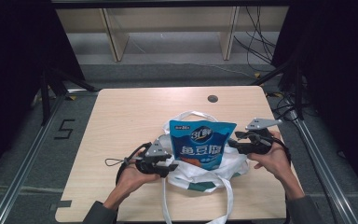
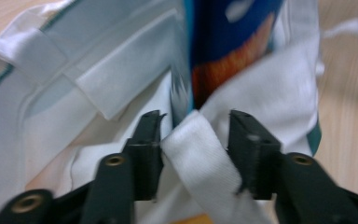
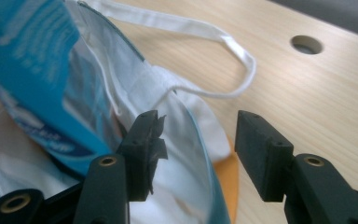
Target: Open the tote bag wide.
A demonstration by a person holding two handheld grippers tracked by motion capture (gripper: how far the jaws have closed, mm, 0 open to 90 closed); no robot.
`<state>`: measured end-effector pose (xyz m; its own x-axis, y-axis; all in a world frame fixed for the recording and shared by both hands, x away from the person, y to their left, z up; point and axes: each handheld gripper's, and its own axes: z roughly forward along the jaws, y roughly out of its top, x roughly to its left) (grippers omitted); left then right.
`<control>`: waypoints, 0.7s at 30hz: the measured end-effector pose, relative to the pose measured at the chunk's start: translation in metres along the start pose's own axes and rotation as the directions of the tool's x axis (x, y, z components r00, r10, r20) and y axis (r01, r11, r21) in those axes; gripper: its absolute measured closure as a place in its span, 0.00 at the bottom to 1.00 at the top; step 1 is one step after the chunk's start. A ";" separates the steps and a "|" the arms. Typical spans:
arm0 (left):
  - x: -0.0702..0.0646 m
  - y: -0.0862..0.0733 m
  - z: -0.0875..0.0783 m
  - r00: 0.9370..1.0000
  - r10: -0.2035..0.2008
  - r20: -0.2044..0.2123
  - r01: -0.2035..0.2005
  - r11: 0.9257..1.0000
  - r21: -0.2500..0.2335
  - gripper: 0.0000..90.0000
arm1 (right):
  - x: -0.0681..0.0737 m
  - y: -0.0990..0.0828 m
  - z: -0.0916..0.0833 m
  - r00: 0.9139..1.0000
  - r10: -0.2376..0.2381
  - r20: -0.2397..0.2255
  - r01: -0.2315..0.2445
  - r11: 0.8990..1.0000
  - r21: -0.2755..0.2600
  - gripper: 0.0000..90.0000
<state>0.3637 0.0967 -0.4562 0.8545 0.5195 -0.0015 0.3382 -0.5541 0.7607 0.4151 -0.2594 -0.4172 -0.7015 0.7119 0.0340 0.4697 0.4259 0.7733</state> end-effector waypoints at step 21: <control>-0.032 -0.042 0.009 0.975 0.223 0.014 -0.222 0.963 0.152 0.88 | -0.045 -0.004 0.073 0.989 0.094 0.116 -0.103 0.992 0.071 0.99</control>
<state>0.3252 0.0974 -0.4937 0.9137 0.3740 0.1590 0.1958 -0.7480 0.6341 0.4839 -0.2527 -0.4680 -0.5871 0.8089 0.0328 0.5760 0.3889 0.7190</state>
